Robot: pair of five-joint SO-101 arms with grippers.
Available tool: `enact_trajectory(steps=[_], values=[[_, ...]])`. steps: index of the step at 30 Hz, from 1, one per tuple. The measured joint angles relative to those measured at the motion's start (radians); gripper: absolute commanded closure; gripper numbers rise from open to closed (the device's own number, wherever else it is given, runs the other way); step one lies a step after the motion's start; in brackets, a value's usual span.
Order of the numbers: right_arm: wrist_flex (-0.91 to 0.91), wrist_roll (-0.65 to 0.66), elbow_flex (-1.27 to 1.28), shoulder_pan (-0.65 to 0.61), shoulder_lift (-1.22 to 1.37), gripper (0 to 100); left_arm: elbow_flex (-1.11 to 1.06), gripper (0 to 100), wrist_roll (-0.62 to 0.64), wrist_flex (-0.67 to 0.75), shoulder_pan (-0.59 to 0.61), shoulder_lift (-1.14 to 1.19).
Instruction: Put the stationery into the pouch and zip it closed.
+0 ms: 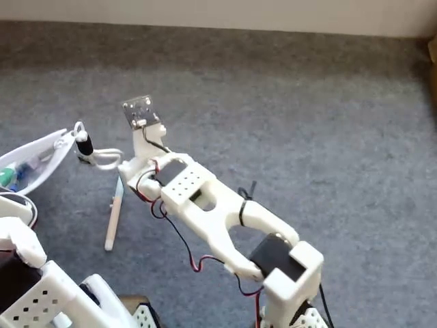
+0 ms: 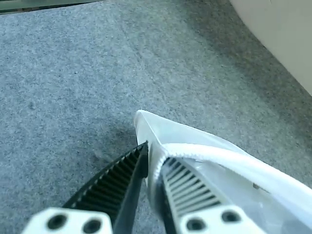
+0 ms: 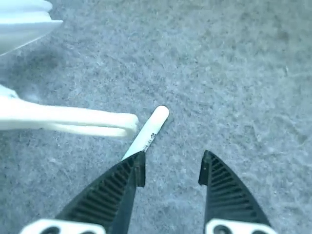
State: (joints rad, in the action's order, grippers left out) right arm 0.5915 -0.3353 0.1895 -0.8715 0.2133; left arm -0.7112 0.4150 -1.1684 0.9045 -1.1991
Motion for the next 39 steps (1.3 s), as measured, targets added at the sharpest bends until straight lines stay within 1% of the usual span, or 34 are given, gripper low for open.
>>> enact_trajectory(steps=[11,19,25,27,30,33,39], values=[[0.000,0.000,-0.175,0.000,0.203,82.1,0.000,99,0.000,0.000,0.000,0.000],[0.000,0.000,-0.325,-0.026,0.371,82.1,0.000,99,0.000,0.000,0.000,0.000],[0.000,0.000,-0.365,-0.026,0.427,82.3,0.000,99,0.000,0.000,0.000,0.000],[0.000,0.000,-0.365,-0.026,0.427,84.8,0.000,99,0.000,0.000,0.000,0.000],[0.006,0.000,-0.365,-0.026,0.427,93.3,0.000,99,0.000,0.000,0.000,0.000],[0.068,0.000,-0.377,-0.020,0.427,98.9,0.000,99,0.000,0.000,0.000,0.000],[0.124,-0.002,-0.379,-0.020,0.427,99.4,0.000,99,0.000,0.000,0.000,0.000]])
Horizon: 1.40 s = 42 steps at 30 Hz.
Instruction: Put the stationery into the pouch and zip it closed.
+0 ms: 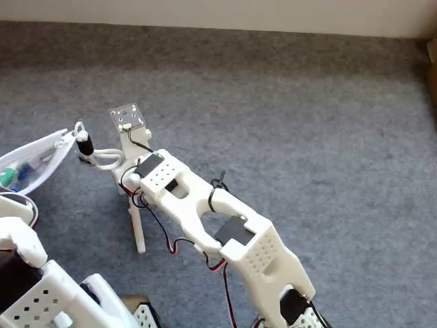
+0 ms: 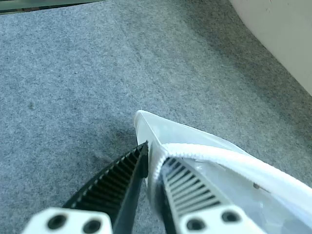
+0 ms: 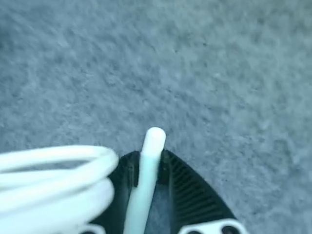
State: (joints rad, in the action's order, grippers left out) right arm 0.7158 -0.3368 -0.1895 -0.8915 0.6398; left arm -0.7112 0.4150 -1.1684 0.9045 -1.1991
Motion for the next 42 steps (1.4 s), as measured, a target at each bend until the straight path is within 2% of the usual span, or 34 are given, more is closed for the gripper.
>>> enact_trajectory(steps=[5,12,19,27,42], values=[[0.018,0.011,-0.002,0.005,0.000,99.4,0.000,99,0.000,0.000,0.000,0.000],[0.075,0.209,-0.020,0.011,0.000,99.4,0.000,99,0.000,0.000,0.000,0.000],[0.169,0.227,-0.008,0.011,-0.068,99.4,0.000,99,0.000,0.000,-0.011,0.000],[0.184,0.230,0.126,0.040,-0.227,99.4,0.000,99,-0.032,0.000,-0.176,0.000],[0.184,0.230,0.465,0.141,-0.624,99.4,0.000,99,-0.072,0.000,-0.345,0.000]])
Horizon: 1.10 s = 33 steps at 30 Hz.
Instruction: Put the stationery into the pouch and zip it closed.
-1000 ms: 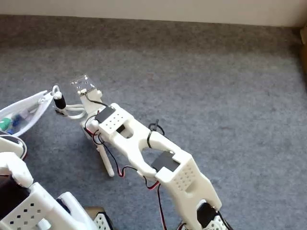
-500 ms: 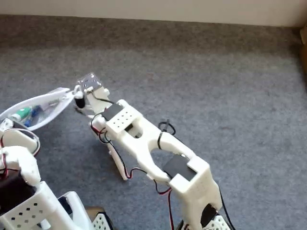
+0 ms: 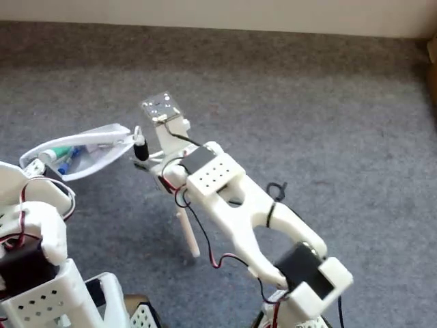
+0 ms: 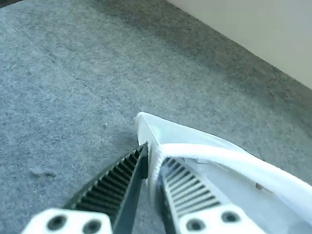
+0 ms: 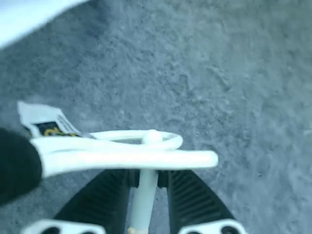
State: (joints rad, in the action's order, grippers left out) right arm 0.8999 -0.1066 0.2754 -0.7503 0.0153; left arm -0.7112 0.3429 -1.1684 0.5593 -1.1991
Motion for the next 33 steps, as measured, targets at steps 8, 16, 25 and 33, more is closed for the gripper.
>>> enact_trajectory(steps=[8,16,25,33], values=[[0.000,0.000,0.169,0.091,-0.186,99.4,0.000,98,-0.002,-0.002,-0.080,0.000],[0.000,0.003,0.184,0.167,-0.201,99.4,0.000,97,-0.008,-0.002,-0.184,0.000],[0.000,0.003,0.184,0.196,-0.201,99.4,0.000,98,-0.061,-0.002,-0.265,0.000],[-0.100,0.003,0.288,0.199,-0.206,99.4,0.000,99,-0.095,-0.002,-0.310,-0.002]])
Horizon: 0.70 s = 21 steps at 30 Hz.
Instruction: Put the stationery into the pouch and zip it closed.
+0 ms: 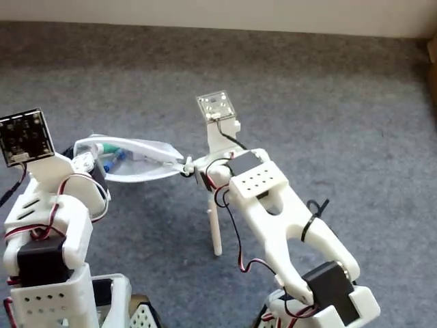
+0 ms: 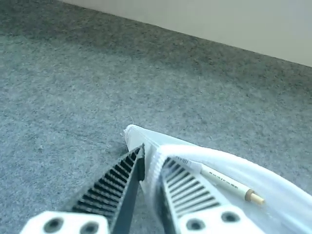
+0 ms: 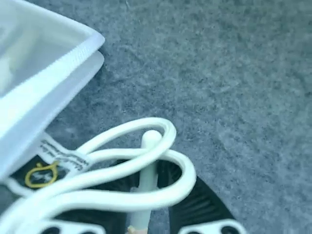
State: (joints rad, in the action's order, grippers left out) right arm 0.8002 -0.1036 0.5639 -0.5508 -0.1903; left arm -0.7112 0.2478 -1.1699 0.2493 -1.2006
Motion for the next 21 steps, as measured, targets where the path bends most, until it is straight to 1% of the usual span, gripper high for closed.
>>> enact_trajectory(steps=[14,18,21], values=[[-0.034,0.003,0.012,0.000,0.000,99.4,0.000,99,-0.044,-0.008,-0.009,0.000],[-0.034,0.003,0.012,0.003,0.000,99.4,0.000,99,-0.069,-0.026,-0.048,0.000],[-0.034,0.003,0.014,0.005,-0.020,99.4,0.000,99,-0.074,-0.028,-0.054,-0.002]])
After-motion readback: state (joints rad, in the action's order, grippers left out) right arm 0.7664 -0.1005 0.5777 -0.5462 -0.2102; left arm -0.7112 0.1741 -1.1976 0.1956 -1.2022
